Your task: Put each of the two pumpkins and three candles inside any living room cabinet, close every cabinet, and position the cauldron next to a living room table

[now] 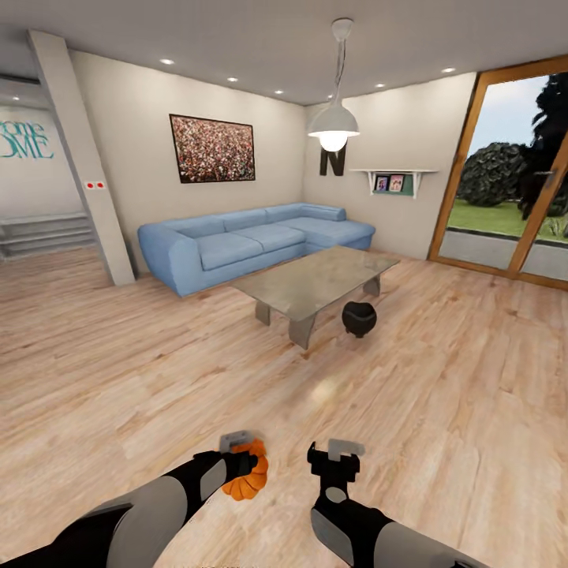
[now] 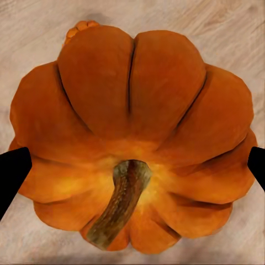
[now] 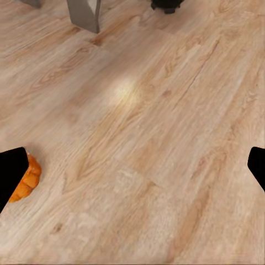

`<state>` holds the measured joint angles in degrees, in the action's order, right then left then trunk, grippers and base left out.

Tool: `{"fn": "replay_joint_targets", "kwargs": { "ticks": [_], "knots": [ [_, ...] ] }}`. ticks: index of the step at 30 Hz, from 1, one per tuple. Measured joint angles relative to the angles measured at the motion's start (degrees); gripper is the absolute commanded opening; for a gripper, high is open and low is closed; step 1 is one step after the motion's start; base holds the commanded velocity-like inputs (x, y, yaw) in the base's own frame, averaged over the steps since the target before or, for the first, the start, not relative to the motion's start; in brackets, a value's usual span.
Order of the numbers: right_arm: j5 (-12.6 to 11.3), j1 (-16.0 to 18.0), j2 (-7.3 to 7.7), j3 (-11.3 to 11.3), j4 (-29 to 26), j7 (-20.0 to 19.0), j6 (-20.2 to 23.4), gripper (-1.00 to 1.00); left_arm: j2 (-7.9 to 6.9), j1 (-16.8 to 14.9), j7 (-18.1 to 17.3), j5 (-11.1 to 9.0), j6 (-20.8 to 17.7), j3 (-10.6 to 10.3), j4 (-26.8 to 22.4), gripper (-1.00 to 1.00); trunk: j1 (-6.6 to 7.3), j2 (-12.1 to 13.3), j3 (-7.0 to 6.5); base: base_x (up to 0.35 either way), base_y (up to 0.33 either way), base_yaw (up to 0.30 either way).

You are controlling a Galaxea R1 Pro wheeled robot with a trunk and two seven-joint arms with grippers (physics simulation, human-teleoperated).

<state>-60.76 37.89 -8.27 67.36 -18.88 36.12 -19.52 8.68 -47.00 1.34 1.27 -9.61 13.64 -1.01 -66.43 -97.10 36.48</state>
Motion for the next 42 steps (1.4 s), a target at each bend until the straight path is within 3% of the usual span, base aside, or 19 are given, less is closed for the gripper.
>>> {"fn": "replay_joint_targets", "kwargs": {
  "ticks": [8, 25, 38, 42],
  "knots": [
    [0.0, 0.0, 0.01, 0.0, 0.0, 0.0, 0.0, 1.00, 0.00, 0.0, 0.0, 0.0, 0.0, 0.0, 0.0, -1.00, 0.01, 0.0, 0.00, 0.057, 0.324, 0.207],
    [0.0, -0.1, 0.03, 0.0, 0.0, 0.0, 0.0, 1.00, 0.00, 0.0, 0.0, 0.0, 0.0, 0.0, 0.0, -1.00, 0.03, 0.0, 0.00, 0.223, 0.267, 0.012],
    [0.2, -0.3, -0.13, 0.2, -0.4, -0.2, 0.2, 1.00, -0.09, 0.0, 0.0, 0.0, -0.1, 0.2, 0.0, -1.00, 0.12, 0.0, -0.01, 0.096, 0.049, 0.000],
    [0.5, -0.3, -0.24, -0.1, -1.7, -3.1, 2.6, 1.00, -0.21, 0.0, 0.2, -0.1, -0.7, 0.0, -0.3, -1.00, 0.02, 0.0, 0.00, 0.226, 0.028, 0.000]
  ]
}}
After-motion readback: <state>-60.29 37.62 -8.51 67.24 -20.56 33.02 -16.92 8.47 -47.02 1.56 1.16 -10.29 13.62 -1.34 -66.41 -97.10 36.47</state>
